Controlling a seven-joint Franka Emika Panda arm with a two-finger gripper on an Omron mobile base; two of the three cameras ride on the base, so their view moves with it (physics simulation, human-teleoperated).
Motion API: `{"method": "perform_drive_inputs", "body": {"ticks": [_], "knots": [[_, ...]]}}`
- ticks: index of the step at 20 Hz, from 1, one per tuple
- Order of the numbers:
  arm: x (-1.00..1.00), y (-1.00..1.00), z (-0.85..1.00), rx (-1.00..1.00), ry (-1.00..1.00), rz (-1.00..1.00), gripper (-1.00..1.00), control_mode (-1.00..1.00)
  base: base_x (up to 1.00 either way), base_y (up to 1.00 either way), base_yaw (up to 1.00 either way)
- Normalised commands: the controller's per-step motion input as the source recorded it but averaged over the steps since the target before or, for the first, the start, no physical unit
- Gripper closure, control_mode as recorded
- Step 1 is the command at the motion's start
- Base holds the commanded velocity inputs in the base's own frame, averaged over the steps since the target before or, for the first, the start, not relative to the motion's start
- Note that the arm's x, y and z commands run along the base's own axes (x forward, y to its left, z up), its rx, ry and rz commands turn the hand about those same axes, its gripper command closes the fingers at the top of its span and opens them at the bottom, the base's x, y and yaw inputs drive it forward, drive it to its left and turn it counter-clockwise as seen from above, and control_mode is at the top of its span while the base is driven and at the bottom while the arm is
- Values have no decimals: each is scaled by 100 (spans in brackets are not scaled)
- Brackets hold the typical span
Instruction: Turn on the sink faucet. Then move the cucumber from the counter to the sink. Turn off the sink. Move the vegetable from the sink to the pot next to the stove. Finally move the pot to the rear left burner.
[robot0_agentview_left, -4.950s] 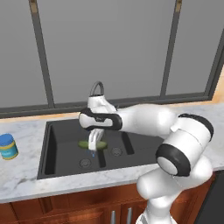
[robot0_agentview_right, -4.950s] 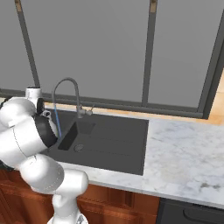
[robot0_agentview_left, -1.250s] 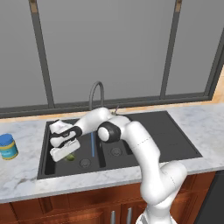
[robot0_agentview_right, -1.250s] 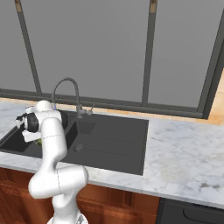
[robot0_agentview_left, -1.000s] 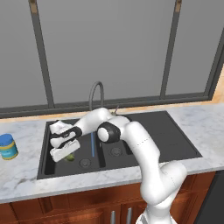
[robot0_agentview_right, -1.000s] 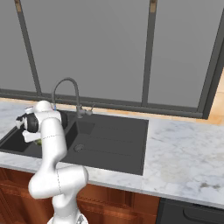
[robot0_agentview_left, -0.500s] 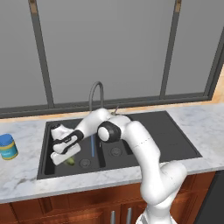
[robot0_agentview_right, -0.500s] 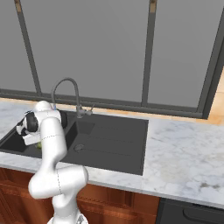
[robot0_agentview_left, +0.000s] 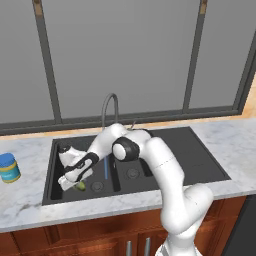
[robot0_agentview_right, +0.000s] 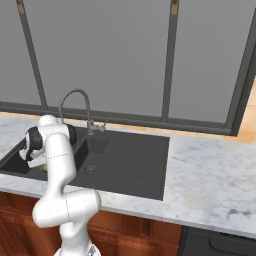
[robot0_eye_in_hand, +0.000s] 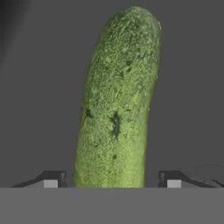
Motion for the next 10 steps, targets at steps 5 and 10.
{"method": "perform_drive_inputs", "body": {"ticks": [5, 10], "knots": [[-32, -3, 24, 3, -12, -12, -100, -100, 0, 0, 0], [-29, -6, 65, 7, -7, -15, -100, -100, 0, 0, 0]]}}
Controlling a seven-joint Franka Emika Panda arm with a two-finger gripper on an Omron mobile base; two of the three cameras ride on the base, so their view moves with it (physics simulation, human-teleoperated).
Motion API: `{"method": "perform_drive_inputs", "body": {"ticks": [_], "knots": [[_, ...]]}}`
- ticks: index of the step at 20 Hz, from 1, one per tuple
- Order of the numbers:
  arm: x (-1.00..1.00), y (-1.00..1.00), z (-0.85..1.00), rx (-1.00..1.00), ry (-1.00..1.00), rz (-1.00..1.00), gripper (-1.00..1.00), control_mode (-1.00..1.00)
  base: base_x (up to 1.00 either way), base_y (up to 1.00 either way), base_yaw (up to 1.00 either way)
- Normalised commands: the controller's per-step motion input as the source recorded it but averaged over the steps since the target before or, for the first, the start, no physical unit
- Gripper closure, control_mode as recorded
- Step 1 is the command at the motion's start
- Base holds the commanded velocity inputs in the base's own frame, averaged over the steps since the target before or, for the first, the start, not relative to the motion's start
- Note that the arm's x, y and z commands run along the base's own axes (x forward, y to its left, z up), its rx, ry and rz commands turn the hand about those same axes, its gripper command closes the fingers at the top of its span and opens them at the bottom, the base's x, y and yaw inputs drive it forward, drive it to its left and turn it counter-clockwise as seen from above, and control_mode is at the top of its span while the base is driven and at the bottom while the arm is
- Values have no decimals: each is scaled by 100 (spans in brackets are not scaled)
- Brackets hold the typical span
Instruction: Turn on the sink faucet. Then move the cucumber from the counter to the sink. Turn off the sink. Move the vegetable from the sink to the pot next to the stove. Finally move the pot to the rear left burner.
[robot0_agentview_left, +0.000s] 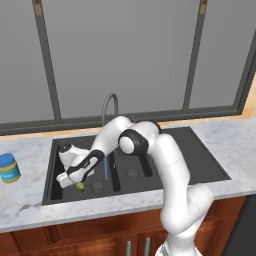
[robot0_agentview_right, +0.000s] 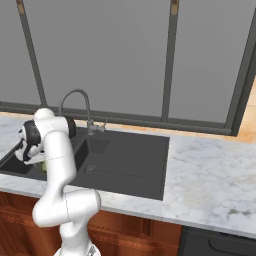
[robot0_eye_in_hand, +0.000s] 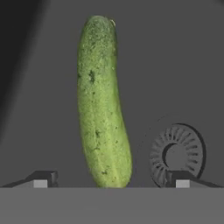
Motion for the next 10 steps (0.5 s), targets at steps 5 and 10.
{"method": "perform_drive_inputs", "body": {"ticks": [5, 10], "knots": [[-20, -8, 68, 3, -6, -14, -100, -100, 0, 0, 0], [-37, -8, 81, 4, -9, -13, -100, -100, 0, 0, 0]]}}
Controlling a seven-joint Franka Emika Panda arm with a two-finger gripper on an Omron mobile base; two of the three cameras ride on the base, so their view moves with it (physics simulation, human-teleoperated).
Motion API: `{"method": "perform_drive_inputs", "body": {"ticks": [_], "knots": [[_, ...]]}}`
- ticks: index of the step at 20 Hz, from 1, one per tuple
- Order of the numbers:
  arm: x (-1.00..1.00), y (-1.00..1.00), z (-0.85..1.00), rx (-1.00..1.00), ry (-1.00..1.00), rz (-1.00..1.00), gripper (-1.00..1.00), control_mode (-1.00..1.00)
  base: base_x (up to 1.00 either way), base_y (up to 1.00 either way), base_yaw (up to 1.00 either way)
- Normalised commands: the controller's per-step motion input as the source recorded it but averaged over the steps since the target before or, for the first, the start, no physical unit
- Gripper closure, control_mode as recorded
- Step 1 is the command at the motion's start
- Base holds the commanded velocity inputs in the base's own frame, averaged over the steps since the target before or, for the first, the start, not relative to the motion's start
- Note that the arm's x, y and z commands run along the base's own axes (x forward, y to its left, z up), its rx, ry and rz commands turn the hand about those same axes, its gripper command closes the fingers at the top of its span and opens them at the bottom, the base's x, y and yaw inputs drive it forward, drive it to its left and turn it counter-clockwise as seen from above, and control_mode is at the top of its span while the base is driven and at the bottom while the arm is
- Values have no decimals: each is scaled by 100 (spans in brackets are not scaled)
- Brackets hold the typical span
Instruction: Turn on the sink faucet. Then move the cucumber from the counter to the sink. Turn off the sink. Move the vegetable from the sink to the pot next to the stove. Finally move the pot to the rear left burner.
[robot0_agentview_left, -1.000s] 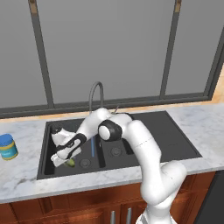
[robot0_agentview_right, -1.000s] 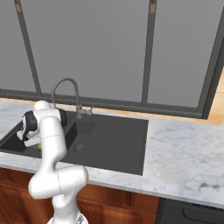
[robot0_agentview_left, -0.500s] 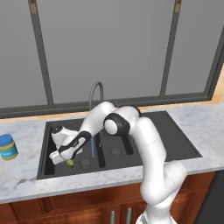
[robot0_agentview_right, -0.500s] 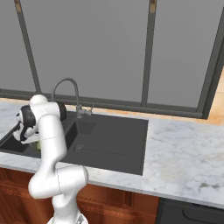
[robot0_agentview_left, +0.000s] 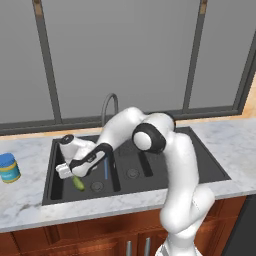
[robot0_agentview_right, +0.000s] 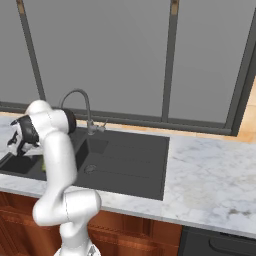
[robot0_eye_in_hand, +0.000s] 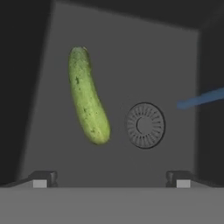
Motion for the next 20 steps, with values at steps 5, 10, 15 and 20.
{"method": "perform_drive_inputs", "body": {"ticks": [5, 10, 15, 20], "knots": [[-45, -9, 97, 8, -11, -12, -100, -100, 0, 0, 0], [-50, -22, 89, 11, -8, -15, -100, -100, 0, 0, 0], [-78, -45, 44, 17, -13, -25, -100, -100, 0, 0, 0], [-57, -61, 29, 16, -14, -25, -100, -100, 0, 0, 0]]}}
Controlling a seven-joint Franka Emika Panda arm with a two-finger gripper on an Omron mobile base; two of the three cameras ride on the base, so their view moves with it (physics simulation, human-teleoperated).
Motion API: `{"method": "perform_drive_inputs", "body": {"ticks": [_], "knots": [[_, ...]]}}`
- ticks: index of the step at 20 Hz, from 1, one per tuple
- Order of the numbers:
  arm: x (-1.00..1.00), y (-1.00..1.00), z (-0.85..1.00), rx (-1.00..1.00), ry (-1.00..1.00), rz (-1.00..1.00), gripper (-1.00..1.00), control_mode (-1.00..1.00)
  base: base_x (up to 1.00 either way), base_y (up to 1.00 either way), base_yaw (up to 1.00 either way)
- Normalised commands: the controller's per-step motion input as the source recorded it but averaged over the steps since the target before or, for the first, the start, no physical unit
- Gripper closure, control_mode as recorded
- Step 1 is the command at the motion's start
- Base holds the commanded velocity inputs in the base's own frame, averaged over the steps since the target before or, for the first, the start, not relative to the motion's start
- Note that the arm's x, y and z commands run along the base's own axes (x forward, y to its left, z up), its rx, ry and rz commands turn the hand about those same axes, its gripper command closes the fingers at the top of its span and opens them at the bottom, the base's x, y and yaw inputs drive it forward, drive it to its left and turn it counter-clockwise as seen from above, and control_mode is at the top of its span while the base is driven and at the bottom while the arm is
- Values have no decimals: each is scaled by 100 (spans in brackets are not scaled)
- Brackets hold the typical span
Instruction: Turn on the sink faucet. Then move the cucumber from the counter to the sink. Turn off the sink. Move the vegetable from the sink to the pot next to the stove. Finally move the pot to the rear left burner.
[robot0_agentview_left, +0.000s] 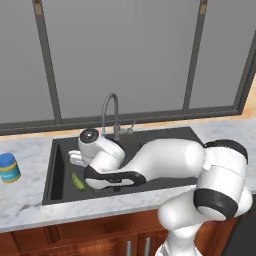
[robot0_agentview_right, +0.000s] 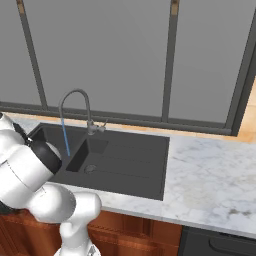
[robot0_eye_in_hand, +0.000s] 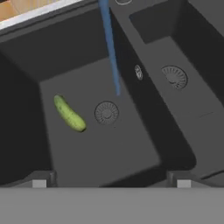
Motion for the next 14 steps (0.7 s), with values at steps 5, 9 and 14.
{"method": "perform_drive_inputs", "body": {"ticks": [5, 9, 14], "knots": [[-32, -78, 31, 19, -9, -20, -100, -100, 0, 0, 0], [-3, -84, 40, 22, -3, -18, -100, -100, 0, 0, 0], [0, -88, 30, 24, 0, -15, -100, -100, 0, 0, 0]]}}
